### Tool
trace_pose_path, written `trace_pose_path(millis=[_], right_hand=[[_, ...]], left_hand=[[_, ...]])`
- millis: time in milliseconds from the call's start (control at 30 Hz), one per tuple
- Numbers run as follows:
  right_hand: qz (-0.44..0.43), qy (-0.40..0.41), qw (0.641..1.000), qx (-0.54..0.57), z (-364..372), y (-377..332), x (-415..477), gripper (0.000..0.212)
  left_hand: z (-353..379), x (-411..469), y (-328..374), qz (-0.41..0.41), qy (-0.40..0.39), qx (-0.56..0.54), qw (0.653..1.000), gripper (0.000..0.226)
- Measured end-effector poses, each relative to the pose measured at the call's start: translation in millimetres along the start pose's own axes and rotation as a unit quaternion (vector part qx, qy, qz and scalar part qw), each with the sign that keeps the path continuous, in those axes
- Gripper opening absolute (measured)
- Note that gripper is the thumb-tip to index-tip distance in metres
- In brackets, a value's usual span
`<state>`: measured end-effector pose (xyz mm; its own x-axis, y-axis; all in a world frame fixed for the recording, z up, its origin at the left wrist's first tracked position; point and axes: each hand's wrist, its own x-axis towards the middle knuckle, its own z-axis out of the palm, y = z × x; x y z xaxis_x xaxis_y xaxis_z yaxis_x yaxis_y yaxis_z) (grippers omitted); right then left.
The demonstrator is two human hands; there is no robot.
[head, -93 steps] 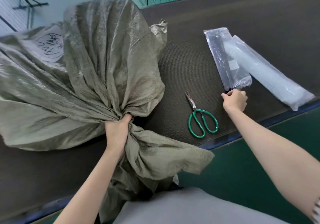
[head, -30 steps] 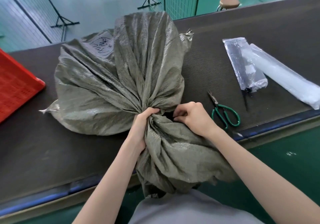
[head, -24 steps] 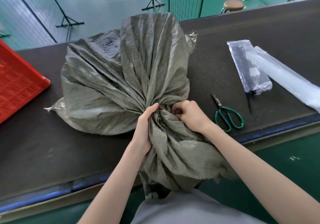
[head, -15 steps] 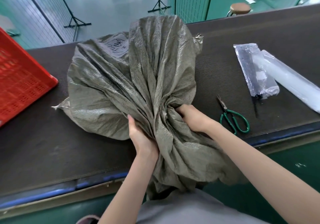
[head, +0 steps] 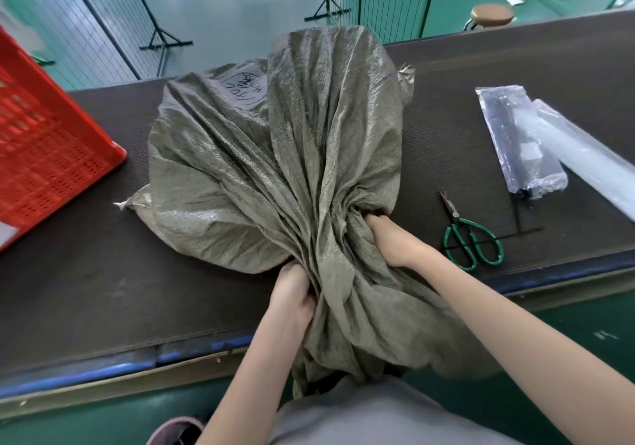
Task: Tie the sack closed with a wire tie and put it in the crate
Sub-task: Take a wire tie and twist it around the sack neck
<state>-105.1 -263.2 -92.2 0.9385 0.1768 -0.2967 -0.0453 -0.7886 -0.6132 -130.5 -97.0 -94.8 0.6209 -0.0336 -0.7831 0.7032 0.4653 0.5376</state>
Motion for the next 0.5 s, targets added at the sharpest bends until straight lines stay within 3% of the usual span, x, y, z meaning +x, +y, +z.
trace_pose_path(millis=[133, 267, 367, 500], right_hand=[[-0.009, 0.015, 0.999, 0.040, 0.3, -3.5, -0.9, 0.035], [-0.025, 0.012, 0.999, 0.031, -6.0, -5.4, -8.9, 0.032], [-0.032, 0.022, 0.999, 0.010, -17.6, -4.1, -14.5, 0.015], [0.007, 0.012, 1.000, 0.003, -35.8, 8.2, -19.0, 0.017]], left_hand=[[-4.3, -8.6, 4.1, 0.069, -0.004, 0.115, 0.991, 0.022], [-15.5, -8.0, 5.6, 0.178, 0.039, 0.238, 0.954, 0.008], [-28.2, -4.4, 9.2, 0.234, 0.095, 0.287, 0.924, 0.017], [-47.0, -4.2, 20.0, 0.328, 0.213, 0.279, 0.877, 0.014]])
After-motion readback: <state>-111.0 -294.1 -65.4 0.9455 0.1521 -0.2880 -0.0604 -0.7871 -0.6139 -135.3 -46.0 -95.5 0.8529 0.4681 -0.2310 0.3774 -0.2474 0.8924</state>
